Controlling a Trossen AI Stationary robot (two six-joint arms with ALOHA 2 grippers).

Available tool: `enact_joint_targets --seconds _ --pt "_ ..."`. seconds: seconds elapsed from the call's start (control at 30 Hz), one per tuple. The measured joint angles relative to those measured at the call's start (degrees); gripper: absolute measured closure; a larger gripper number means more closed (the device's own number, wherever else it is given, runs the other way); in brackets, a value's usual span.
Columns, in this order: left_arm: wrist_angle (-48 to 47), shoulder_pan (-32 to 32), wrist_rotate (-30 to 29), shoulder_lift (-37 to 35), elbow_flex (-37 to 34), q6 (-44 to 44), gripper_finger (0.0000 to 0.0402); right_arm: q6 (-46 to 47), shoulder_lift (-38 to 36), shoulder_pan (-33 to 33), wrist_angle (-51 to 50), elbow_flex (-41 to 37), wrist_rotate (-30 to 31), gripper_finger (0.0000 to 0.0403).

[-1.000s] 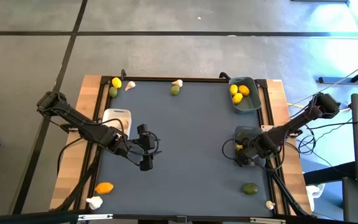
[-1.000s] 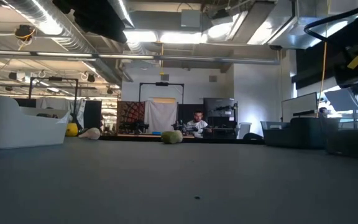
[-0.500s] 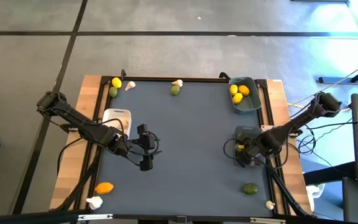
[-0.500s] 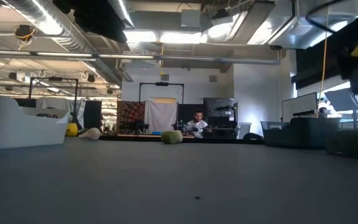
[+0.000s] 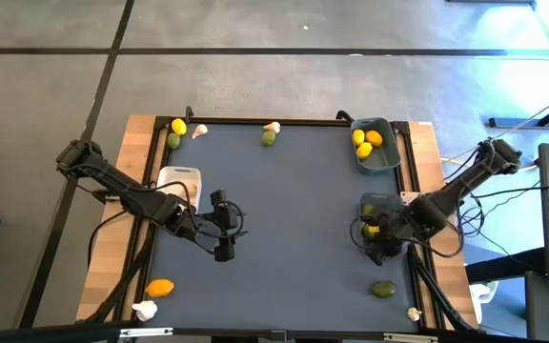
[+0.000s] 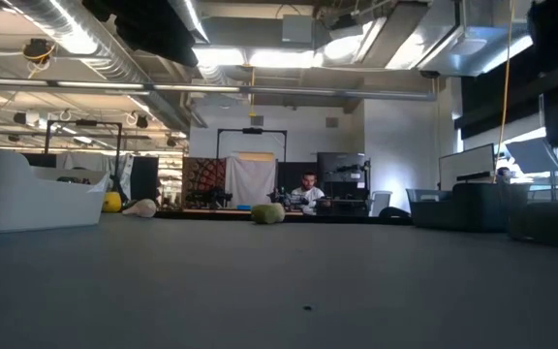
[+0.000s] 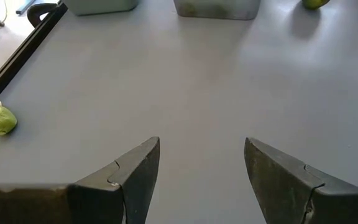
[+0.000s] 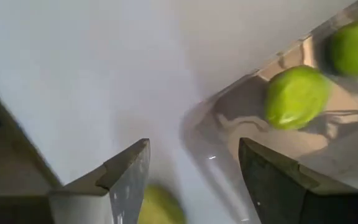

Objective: Sort produce into baskets
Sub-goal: Put the lime into the black bin

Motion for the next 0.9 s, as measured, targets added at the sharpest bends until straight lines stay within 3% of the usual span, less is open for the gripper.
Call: enact_joint_targets --seconds 0.43,0.7,0.9 --pt "0.17 0.00 0.00 0.00 0.00 -0.44 0.0171 14.48 5.91 17.31 9.04 0.20 4.09 0.0157" --pt "0.17 0.00 0.00 0.00 0.00 -0.63 0.0171 20.67 11.57 23.60 14.19 0.19 3.31 0.0157" --pt "0.17 0.00 0.00 0.00 0.00 -0.66 0.0171 19.34 14.19 25.81 14.30 0.19 3.16 0.0157"
